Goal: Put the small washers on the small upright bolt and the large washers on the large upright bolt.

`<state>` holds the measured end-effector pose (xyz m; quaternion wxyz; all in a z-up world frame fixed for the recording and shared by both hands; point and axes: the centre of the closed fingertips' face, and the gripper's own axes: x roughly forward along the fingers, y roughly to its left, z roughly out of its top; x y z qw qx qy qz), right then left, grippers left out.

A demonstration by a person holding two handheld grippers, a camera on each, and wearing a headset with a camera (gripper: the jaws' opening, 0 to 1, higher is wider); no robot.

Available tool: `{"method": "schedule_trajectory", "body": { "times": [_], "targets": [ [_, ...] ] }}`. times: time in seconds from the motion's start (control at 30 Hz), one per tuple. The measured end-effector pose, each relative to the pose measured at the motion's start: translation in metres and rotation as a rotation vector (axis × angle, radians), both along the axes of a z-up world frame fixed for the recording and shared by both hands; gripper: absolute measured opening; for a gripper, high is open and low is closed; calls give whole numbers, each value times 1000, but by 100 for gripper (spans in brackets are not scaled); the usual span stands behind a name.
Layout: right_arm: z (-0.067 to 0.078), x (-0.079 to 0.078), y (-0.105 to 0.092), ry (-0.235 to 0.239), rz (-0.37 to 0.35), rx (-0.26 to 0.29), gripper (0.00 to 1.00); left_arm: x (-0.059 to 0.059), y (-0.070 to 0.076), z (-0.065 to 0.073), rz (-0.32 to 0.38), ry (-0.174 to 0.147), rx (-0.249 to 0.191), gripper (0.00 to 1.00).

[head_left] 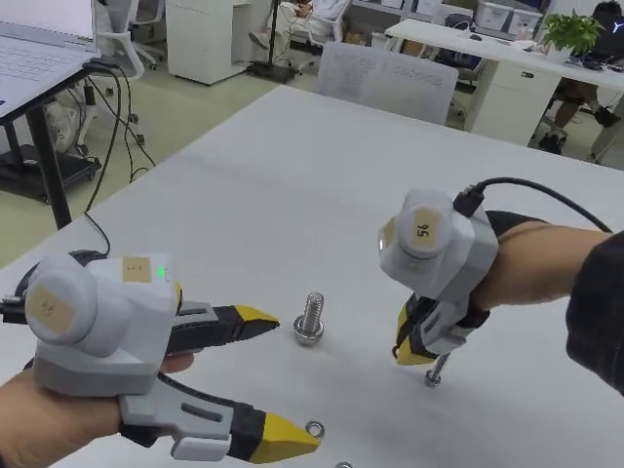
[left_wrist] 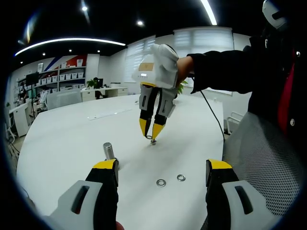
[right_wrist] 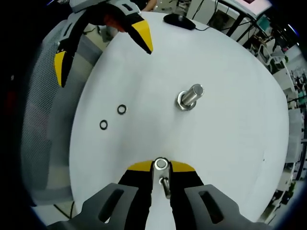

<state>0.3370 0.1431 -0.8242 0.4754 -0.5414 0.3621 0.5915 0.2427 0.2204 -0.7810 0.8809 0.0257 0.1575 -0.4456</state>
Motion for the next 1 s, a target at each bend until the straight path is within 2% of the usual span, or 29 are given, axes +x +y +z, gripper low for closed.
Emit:
{"method": "schedule_trajectory", "body": {
  "times": [0.23, 0.5, 1.0],
  "targets": [
    [19, 9, -9, -17, -24, 9, 13, 1, 0, 0, -3, -2, -1, 74],
    [31, 13, -24, -37, -43, -5, 13, 1, -2, 1, -8, -4, 0, 74],
    [28, 15, -46, -35, -71, -39, 13, 2, -3, 1, -9, -4, 3, 74]
  ]
}}
